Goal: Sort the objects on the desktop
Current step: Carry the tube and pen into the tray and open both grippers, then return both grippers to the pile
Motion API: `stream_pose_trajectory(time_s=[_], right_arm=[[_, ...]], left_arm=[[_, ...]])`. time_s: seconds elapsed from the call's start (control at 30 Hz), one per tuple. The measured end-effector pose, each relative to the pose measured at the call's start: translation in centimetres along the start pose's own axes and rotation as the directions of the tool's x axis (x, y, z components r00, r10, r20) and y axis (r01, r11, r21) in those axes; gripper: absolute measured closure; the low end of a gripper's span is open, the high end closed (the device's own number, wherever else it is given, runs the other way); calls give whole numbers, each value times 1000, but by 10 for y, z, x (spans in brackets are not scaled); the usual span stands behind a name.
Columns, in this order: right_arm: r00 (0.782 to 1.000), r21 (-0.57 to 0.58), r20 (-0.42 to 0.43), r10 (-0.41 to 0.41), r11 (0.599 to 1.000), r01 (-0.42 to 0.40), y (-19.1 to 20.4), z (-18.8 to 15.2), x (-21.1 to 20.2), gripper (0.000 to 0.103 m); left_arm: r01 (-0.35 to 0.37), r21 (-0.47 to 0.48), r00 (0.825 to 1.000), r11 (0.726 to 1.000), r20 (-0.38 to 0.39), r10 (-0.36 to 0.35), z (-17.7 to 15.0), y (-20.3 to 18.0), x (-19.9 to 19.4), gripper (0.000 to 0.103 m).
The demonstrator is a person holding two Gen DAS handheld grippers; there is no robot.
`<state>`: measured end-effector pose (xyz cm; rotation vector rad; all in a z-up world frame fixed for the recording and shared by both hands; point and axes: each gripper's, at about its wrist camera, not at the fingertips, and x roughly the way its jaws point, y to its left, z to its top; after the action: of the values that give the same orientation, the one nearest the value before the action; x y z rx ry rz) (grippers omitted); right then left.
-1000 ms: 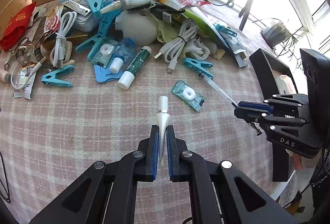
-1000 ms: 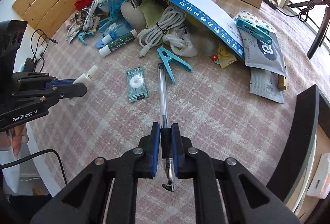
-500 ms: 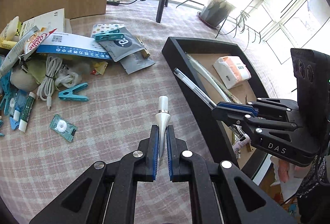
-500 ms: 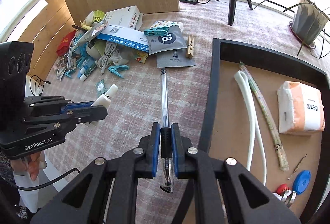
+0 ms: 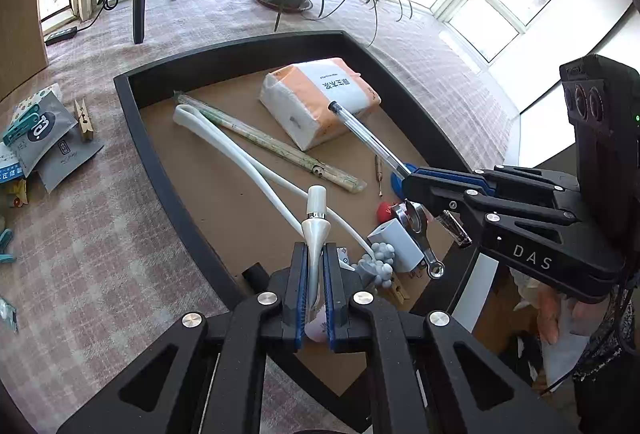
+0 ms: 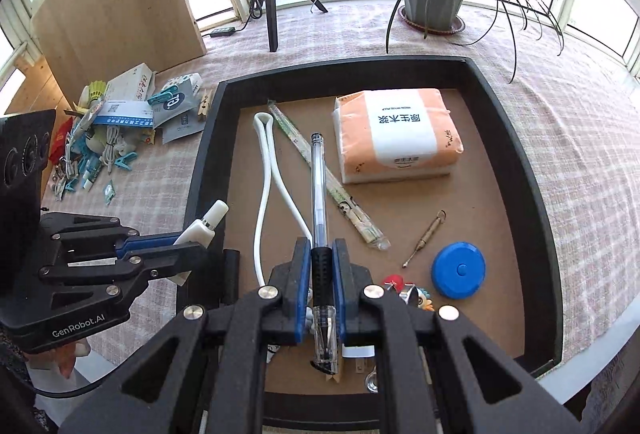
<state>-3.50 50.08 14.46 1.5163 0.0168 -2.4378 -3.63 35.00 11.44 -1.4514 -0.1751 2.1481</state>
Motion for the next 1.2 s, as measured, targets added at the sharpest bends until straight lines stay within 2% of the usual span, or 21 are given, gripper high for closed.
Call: stream_pose_trajectory(time_s=[0.23, 0.27, 0.3, 0.4, 0.53, 0.77, 0.93, 1.2], right_arm=[[999, 28, -5, -32, 999, 32, -15, -7, -3, 92], [999, 25, -7, -33, 999, 33, -15, -7, -2, 91], [1000, 21, -7, -29, 999, 30, -14, -7, -2, 91], [999, 13, -9, -39, 999, 39, -7, -6, -2, 76], [999, 0, 6, -47, 999, 47, 6, -2, -3, 74], [1000, -43, 13, -14, 999, 15, 44, 10, 2, 74], [1000, -94, 20, 16, 995, -14, 88, 22, 11, 67], [998, -193, 4, 65, 979, -63, 163, 35, 36, 66]], left_arm=[[2, 36, 1000, 999, -22, -1, 3, -15, 7, 96], [-10, 30, 1000, 999, -22, 11, 3, -14, 6, 92], [-20, 23, 999, 1000, -29, 21, 3, -12, 6, 82], [-42, 22, 999, 999, -19, 42, 1, -6, 0, 79], [-93, 15, 996, 996, 0, 93, -2, 9, -14, 79], [-191, -22, 981, 981, 25, 191, -13, 52, -44, 79], [-259, -65, 964, 964, 38, 262, -25, 92, -69, 79], [-317, -177, 945, 932, 25, 326, -49, 170, -105, 79]])
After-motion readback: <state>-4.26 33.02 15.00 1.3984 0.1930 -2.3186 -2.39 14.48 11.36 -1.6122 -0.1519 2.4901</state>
